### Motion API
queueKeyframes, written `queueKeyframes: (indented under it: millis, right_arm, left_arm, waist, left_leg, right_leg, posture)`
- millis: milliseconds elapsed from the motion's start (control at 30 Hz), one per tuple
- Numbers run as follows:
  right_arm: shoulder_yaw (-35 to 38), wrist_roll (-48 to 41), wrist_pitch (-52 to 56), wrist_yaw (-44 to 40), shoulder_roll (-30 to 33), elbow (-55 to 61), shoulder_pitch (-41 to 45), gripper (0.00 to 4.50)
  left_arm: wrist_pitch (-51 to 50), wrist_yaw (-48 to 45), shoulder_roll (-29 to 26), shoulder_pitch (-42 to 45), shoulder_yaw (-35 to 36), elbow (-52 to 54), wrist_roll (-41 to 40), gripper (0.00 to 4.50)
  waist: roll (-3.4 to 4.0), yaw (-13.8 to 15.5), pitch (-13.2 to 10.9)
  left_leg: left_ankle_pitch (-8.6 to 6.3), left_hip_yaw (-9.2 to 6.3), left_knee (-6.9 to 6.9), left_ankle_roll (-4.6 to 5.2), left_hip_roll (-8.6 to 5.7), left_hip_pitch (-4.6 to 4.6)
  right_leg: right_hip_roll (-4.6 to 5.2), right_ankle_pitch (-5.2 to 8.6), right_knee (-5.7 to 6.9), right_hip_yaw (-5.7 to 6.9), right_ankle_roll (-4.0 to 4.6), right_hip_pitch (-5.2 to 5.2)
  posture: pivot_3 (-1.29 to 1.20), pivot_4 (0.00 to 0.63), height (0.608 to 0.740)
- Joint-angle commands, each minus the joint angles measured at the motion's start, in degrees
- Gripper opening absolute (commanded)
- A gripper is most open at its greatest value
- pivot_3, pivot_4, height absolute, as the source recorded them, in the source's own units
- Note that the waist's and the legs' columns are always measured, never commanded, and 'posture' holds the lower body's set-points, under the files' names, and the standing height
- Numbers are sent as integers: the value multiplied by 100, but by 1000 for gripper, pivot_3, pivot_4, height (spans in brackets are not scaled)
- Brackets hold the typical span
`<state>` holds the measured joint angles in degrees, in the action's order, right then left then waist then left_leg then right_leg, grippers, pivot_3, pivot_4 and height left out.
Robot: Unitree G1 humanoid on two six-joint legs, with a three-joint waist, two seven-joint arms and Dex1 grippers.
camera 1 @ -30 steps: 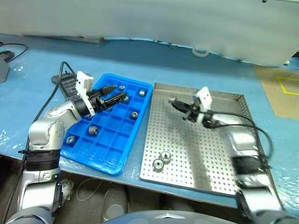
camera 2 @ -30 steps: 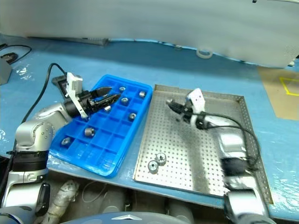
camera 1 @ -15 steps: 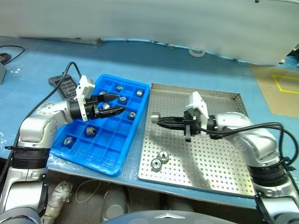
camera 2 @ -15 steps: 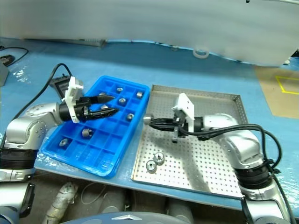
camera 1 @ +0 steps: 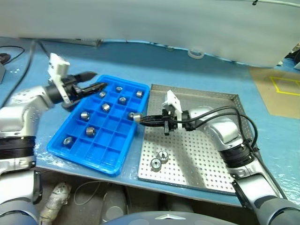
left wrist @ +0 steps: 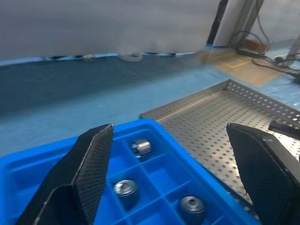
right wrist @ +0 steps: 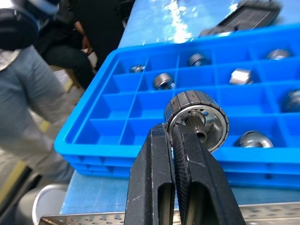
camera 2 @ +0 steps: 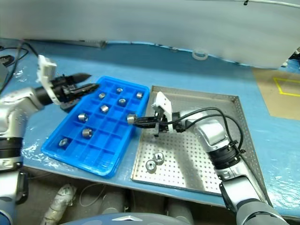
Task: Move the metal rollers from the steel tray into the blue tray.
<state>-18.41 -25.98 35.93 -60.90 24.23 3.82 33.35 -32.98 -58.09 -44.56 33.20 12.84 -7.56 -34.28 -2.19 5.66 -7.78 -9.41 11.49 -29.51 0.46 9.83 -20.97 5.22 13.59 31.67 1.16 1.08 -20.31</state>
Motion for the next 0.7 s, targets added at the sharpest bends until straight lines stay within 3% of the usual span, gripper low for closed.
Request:
queueKeyframes:
  millis: [33,167,433,700]
  right_arm:
    - [-126,-93,-50,-326,-137,123,235,29]
    - [-149,-181,104,-339,-434,36,366,29]
    - [-62,-577,1011,-297,-952,-382,547,29]
    - [-292,3,514,-222,-1283,-1297,664,29]
  left_arm:
    - [190,-228,-280,-77,148,-17,109,4087]
    - [17,-207,-369,-558,333,367,-30,4087]
    - [-515,428,35,-1533,580,1600,-495,4087]
    - [-665,796,140,-1852,685,2010,-696,4087]
  waist:
    - [0,13,0]
    - [-3,60,2]
    - [-1,222,0]
    - [-1,336,0]
  left_leg:
    - [-4,0,-2,7,0,-7]
    - [-16,-11,-19,23,1,-21]
    - [-13,-12,-26,15,5,-15]
    - [2,-14,-21,-9,5,-10]
  right_leg:
    - [0,0,-1,4,0,-1]
    - [3,0,2,26,1,0]
    - [10,5,6,29,8,1]
    - [9,5,8,26,6,-2]
  posture:
    - [142,150,740]
    - [177,150,740]
    - [232,150,740]
    - [260,150,740]
